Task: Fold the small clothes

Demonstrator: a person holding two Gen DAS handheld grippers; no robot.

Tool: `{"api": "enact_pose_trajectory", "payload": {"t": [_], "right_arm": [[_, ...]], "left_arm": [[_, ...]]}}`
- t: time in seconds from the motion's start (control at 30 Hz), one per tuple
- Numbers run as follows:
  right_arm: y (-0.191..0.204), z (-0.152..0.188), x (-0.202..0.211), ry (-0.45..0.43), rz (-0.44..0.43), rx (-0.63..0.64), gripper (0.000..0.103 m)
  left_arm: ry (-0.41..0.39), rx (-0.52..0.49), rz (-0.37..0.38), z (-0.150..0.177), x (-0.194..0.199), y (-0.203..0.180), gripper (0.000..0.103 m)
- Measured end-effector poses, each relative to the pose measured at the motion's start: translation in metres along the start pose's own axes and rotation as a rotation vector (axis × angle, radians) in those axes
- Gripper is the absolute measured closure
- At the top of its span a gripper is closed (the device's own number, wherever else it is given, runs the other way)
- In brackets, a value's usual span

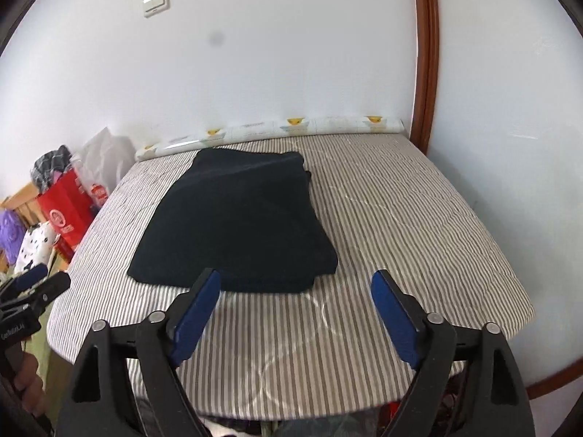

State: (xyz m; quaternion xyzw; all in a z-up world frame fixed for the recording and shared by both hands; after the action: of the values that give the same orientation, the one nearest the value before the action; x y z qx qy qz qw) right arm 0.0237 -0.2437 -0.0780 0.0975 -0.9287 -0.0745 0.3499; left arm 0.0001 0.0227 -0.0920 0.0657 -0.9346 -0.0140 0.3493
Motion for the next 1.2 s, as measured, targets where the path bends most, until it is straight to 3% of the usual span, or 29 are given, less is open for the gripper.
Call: {"api": "enact_pose_trajectory", "payload": {"t": [0.13, 0.4, 1.2], "right_arm": [[-0.006, 0.009, 0.013, -0.003, 0.066, 0.017, 0.003], [-0.024, 0.014, 0.034, -0.031, 0.102, -0.028, 0.002], [-0.023, 0.012, 0.042, -0.051, 0.102, -0.04, 0.002]], "left_arm": [[-0.006, -0.004, -0.019, 0.002, 0.011, -0.002, 0.008], [-0.015, 0.012, -0.029, 0.002, 0.021, -0.006, 0.008], [0.0, -0.003, -0.019, 0.005, 0.018, -0.013, 0.007]]}}
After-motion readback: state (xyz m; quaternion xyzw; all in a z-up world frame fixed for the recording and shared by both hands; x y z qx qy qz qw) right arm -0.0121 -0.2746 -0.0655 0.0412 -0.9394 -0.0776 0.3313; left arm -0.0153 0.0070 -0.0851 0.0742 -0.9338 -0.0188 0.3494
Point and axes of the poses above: each gripper's, at about its wrist camera, not at the fingertips, and x roughly against the way its jaws point, y to its left, z to its underside, the point moved 9 cm from there along -x, roughly the way its jaws point, and after that the axes turned 14 degrees about -z, right-handed, at the moved point
